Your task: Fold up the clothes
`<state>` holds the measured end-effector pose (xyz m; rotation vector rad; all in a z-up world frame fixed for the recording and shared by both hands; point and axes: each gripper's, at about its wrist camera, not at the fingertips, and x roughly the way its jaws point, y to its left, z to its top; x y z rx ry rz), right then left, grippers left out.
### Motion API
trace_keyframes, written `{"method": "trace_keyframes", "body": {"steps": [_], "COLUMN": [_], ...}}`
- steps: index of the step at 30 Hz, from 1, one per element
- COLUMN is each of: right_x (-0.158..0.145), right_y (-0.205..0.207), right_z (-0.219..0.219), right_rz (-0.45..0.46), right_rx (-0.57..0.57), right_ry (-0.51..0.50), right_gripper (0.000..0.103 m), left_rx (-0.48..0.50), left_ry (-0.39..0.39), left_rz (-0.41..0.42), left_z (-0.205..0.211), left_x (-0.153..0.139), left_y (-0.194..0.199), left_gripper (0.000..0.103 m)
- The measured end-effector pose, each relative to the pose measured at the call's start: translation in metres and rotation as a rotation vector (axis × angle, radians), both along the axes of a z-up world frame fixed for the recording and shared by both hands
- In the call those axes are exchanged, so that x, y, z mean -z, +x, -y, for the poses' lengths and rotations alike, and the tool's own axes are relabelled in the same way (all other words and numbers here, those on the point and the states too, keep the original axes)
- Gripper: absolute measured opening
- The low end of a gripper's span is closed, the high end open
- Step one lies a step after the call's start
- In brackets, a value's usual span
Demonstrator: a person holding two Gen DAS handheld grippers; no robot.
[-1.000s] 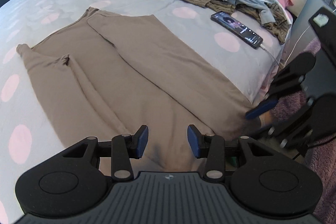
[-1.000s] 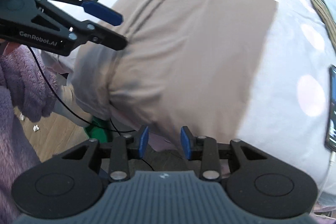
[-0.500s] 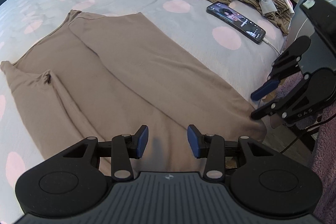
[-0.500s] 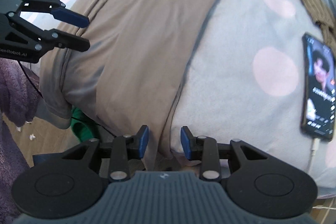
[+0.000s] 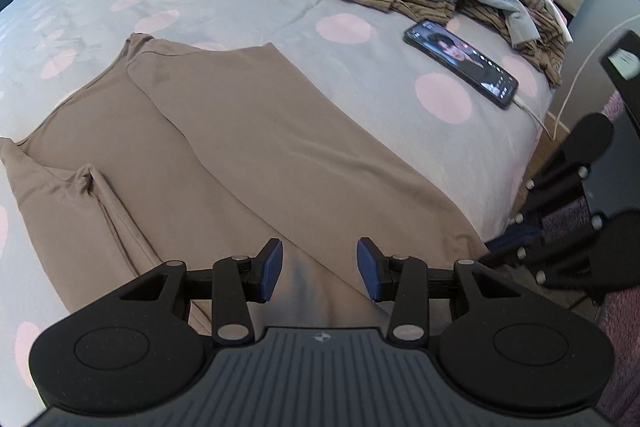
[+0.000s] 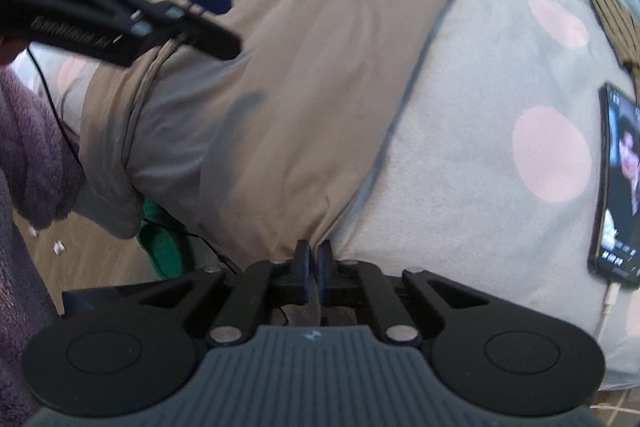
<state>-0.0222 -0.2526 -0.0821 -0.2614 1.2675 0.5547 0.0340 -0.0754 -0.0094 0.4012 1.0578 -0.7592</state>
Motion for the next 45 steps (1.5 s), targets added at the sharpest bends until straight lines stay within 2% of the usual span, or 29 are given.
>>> {"method": "trace_keyframes", "body": {"steps": [4, 8, 15, 22, 27, 34, 42, 45], "right_x": [-0.014, -0.026, -0.023, -0.017, -0.013, -0.014, -0.019, -0.022], "right_y": [-0.008, -0.014, -0.008, -0.009, -0.008, -0.006, -0.005, -0.006], "right_z": [-0.022, -0.041, -0.065, -0.089, -0.098, -0.098, -0.091, -0.089], "right_rz": [0.045, 0.082, 0.077, 0.076, 0.076, 0.067, 0.054, 0.057], "right_rx": [-0.088, -0.173, -0.217, -0.294, -0.339, -0.355, -0.348, -0.350], "right_ry": [-0.043, -0.016, -0.054, -0.105, -0.126, -0.118, -0.088, -0.083], "right_gripper": [0.005, 0.005, 0.005, 0.005, 0.005, 0.005, 0.005, 0.005], "left_rx": [-0.026, -0.043, -0.063, -0.053, -0.074, -0.116, -0.165, -0.184], "left_ry": [0.007, 0.004, -0.057, -0.103, -0.122, -0.059, -0.024, -0.015], "left_rz": [-0.001, -0.007, -0.020, -0.018, -0.036, -0.023, -0.055, -0.049], "left_z": [-0.003, -0.006, 0.002, 0.033, 0.058, 0.087, 0.098, 0.097], "left_x": [-0.002, -0.004, -0.014, -0.021, -0.009, 0.018, 0.041, 0.045], "left_y": [0.005, 0.011, 0.034, 0.064, 0.093, 0.127, 0.150, 0.152], "left_gripper": [0.039, 0.039, 0.039, 0.040, 0.042, 0.041, 0.027, 0.017]}}
